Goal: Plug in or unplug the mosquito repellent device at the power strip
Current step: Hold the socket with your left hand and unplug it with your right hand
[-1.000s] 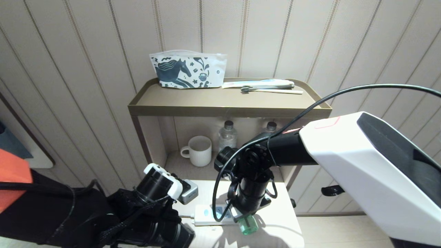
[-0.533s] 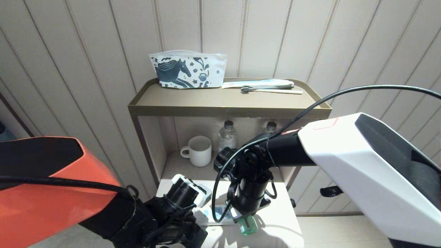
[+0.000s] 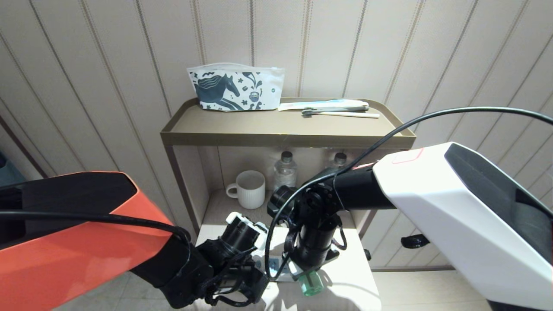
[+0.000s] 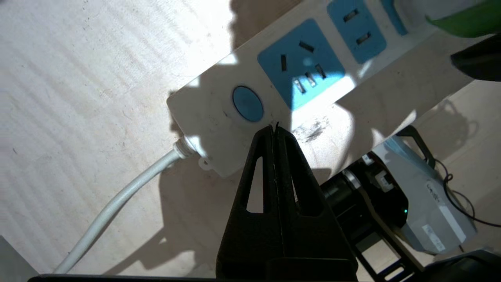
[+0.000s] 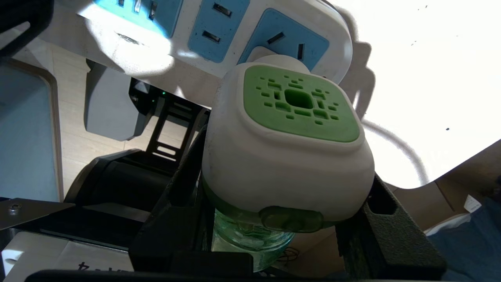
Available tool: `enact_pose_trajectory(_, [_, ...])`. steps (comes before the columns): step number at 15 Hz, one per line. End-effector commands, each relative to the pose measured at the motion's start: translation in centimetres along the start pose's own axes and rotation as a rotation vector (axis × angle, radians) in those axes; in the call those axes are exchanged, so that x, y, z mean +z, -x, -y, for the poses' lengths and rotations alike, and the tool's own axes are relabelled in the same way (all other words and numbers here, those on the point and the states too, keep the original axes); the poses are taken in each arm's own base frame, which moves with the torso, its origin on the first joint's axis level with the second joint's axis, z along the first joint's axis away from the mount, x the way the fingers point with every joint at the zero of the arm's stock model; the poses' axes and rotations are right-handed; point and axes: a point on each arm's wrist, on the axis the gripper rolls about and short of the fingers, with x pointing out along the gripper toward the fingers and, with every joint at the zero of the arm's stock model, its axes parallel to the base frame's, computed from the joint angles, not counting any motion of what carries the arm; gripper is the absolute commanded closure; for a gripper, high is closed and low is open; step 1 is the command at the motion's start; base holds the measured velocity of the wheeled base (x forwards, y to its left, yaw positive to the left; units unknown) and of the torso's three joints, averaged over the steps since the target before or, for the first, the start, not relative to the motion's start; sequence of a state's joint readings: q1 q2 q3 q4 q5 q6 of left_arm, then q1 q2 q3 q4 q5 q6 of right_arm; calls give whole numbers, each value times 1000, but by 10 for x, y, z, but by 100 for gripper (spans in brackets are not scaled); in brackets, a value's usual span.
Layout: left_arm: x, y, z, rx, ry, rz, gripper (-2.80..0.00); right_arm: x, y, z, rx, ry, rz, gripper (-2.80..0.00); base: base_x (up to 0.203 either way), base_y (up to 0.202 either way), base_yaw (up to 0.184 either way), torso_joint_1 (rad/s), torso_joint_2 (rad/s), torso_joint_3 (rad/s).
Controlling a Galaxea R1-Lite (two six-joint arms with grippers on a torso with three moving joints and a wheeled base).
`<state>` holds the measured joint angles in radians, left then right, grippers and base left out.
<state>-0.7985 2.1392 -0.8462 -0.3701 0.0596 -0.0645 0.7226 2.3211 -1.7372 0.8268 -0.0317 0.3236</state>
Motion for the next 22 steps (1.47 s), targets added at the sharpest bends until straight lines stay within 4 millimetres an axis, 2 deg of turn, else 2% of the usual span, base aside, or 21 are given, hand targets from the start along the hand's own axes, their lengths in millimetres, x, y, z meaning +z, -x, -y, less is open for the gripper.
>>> enact_pose_trajectory(1, [8,11,0,-2,2,38,0,0,0,0,-2,-2,-3,0,0,0,0,0,0,0])
enact_pose_trajectory(4, [13,14,-2,1,5,56,0,0,-2,0,-2,-2,-5,0,0,0,0,0,0,0])
enact_pose_trajectory(9, [-4,-25,-3,28,1,-33,0,0,-1,-1,0,0,-4,0,0,0,0,0,0,0])
enact_pose_trajectory(11, [-8,-34,-4,50,-3,-25,0,0,-1,1,-1,-3,-2,0,0,0,0,0,0,0])
enact_pose_trajectory(16, [-19,-37,-3,51,-15,-63,0,2,11,0,8,-4,28,0,0,0,0,0,0,0])
enact_pose_trajectory(18, [-25,-37,-2,51,-26,-68,0,5,23,0,21,-6,66,0,0,0,0,0,0,0])
enact_pose_trajectory(22, [-26,-37,-1,49,-30,-68,0,5,30,-2,18,7,68,0,0,0,0,0,0,0])
